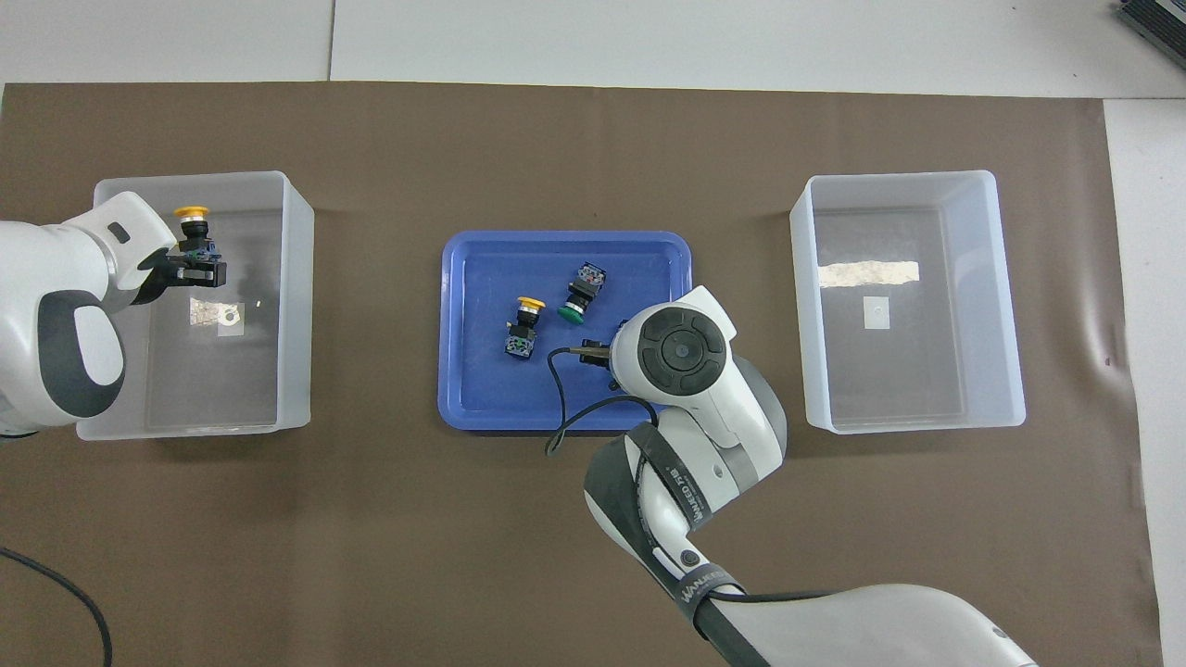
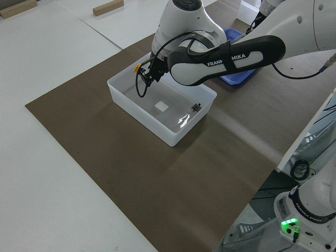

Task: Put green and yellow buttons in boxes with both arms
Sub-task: 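Release the yellow button in the bin while the right gripper grasps a green button, then carry the green button with the right gripper to the right bin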

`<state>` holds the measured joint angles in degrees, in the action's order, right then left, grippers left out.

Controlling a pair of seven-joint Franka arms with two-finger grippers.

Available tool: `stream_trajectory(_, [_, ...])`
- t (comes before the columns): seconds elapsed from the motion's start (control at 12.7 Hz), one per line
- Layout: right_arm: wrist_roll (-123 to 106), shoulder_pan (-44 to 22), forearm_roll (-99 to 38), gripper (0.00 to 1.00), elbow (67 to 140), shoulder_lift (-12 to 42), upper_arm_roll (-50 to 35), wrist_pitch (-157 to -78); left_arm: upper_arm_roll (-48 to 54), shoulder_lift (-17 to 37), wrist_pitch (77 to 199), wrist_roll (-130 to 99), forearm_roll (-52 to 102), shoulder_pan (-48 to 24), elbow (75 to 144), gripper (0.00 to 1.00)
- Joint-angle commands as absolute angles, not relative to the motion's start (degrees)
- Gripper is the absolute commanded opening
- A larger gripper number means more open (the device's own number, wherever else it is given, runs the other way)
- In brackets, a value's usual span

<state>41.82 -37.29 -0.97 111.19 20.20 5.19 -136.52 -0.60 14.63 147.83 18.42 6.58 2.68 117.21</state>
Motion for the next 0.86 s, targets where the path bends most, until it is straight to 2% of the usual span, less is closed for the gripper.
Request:
stream_trajectory(0.0, [40.4, -37.1, -0.9, 0.62, 112.9, 20.6, 5.4, -140.0, -0.6, 18.4, 150.6, 19.3, 7.5, 1.0, 114.6, 0.00])
stream_trajectory(0.08, [40.4, -37.2, -0.8, 0.46, 113.1, 20.7, 5.4, -140.4, -0.6, 18.9, 151.3, 19.3, 7.5, 0.7, 114.6, 0.00])
stream_trajectory(0.16, [40.6, -37.4, -0.7, 0.10, 113.0, 20.8, 5.4, -140.4, -0.6, 19.1, 151.4, 19.3, 7.5, 0.4, 114.6, 0.00])
stream_trajectory(0.24, [41.0, -37.5, -0.7, 0.00, 112.9, 20.7, 5.5, -140.3, -0.6, 19.6, 151.6, 19.3, 7.5, -0.4, 114.6, 0.08])
stream_trajectory(0.31, [41.0, -37.5, -0.7, 0.00, 112.6, 20.1, 5.5, -139.6, -0.6, 19.9, 152.4, 19.3, 7.5, -0.7, 114.7, 0.30])
stream_trajectory(0.47, [40.5, -36.7, -0.7, 0.00, 111.8, 17.1, 5.8, -135.9, -0.8, 20.1, 154.5, 19.8, 6.9, -2.1, 114.8, 1.00])
stream_trajectory(0.63, [41.0, -35.3, -0.7, 0.00, 110.8, 13.5, 6.2, -132.3, -0.9, 19.9, 154.3, 19.8, 6.6, -1.7, 114.0, 1.00])
stream_trajectory(0.79, [38.9, -30.5, -0.3, 0.00, 110.3, 9.3, 6.2, -129.7, -0.9, 17.2, 152.2, 19.8, 6.6, -1.3, 113.7, 1.00])
